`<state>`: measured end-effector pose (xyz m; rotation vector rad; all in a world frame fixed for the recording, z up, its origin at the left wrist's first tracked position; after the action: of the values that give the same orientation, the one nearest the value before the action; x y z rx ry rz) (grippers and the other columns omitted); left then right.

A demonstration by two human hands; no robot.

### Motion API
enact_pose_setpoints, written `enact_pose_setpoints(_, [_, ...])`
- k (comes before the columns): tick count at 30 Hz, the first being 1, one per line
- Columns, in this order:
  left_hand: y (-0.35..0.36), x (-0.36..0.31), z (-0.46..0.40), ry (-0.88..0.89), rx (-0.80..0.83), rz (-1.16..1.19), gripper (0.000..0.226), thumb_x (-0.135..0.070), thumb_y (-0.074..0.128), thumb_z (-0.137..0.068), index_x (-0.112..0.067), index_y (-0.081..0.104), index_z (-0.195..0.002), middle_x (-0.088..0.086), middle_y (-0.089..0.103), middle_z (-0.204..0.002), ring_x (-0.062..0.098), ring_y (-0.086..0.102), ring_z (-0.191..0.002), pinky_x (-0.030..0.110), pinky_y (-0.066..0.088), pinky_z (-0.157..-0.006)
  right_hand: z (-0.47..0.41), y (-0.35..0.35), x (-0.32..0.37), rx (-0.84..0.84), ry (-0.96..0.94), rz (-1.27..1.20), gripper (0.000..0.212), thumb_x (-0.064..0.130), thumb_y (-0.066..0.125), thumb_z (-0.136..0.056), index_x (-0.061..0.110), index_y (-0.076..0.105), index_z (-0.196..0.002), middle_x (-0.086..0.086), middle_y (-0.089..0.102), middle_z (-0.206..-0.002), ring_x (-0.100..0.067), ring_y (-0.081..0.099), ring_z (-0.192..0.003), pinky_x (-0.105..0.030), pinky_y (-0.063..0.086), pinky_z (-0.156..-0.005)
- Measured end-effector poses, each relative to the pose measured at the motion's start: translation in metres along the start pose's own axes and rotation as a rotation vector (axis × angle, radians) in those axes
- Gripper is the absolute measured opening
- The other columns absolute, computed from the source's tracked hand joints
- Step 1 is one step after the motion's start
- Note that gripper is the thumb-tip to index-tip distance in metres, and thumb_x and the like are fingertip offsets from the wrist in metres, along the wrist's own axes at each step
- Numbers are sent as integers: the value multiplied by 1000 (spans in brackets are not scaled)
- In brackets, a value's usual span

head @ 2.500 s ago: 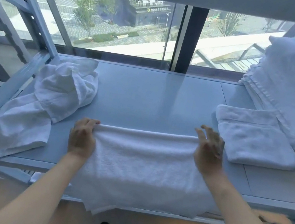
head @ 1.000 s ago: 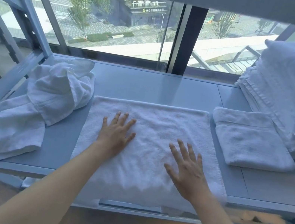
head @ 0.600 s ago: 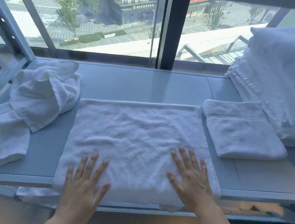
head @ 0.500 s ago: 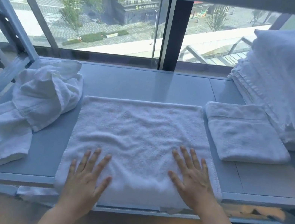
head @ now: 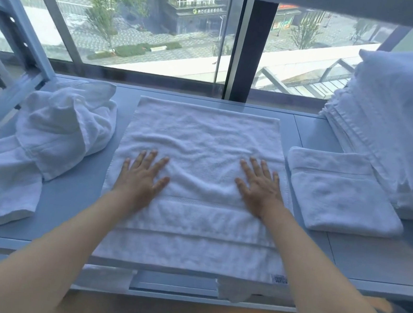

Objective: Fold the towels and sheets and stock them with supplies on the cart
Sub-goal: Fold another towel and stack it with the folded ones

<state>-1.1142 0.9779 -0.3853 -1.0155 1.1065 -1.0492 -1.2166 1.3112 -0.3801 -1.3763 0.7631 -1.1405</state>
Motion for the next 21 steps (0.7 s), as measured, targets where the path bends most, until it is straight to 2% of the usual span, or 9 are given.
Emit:
enact_pose_setpoints(3, [-5,-15,14,-16,-62,-36,60,-50,30,-107,-34,15,-163,0,4,-173,24,2,-159,60,10,-124,19,-6,16,-74,-30,-36,62,43,37,-107,26,19,-164,1,10,-173,-22,5,-159,-55,4,-126])
enact_pose_setpoints(5, [-3,-34,42,108,-189,23,56,-41,41,-106,-27,33,-159,4,19,-170,28,17,-157,61,20,-121,50,-3,32,-127,-159,-116,60,43,43,-106,23,30,-161,3,16,-172,-22,10,-159,-53,11,-126])
enact_pose_setpoints(7, [9,-56,76,293,-226,101,53,-46,42,-102,-29,45,-152,3,30,-167,28,27,-154,59,27,-118,88,7,49,-98,-300,-194,61,53,41,-104,27,34,-159,8,18,-171,-17,10,-159,-46,12,-125])
enact_pose_setpoints(9, [26,-71,105,364,-146,90,57,-54,36,-101,-36,40,-155,-4,26,-169,22,21,-156,57,22,-120,120,22,61,-28,-367,-169,66,62,34,-102,33,30,-160,13,11,-172,-11,3,-159,-42,6,-125])
enact_pose_setpoints(11, [39,-74,117,326,-64,38,60,-57,32,-103,-41,24,-160,-10,10,-172,17,6,-159,54,9,-125,137,34,64,25,-365,-91,68,64,30,-102,36,19,-163,15,0,-172,-7,-8,-158,-42,-1,-128])
enact_pose_setpoints(14, [40,-66,116,293,-73,42,59,-56,31,-106,-43,18,-161,-14,3,-171,11,-3,-158,48,1,-128,135,34,62,36,-351,-61,69,62,32,-103,38,11,-164,17,-6,-171,-3,-13,-156,-42,-4,-128])
enact_pose_setpoints(17, [32,-66,109,293,-68,11,57,-53,35,-106,-41,24,-161,-10,12,-171,15,8,-159,49,8,-127,127,29,63,41,-365,-53,65,53,37,-104,37,16,-164,15,0,-172,-6,-5,-158,-42,-1,-128])
enact_pose_setpoints(21, [17,-62,103,302,-112,-35,50,-30,44,-106,-33,40,-156,-2,31,-166,23,29,-153,49,26,-121,120,19,58,13,-389,-25,62,25,43,-103,32,26,-162,10,14,-171,-13,12,-158,-38,11,-126])
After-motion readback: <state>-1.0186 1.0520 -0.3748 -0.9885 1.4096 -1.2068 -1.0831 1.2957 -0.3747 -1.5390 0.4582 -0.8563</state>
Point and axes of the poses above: each hand's wrist, its own z-axis away from the middle knuckle, its own y-axis out of the palm, x = y × z, the point moved 1 cm from there along -z, towards the middle knuckle
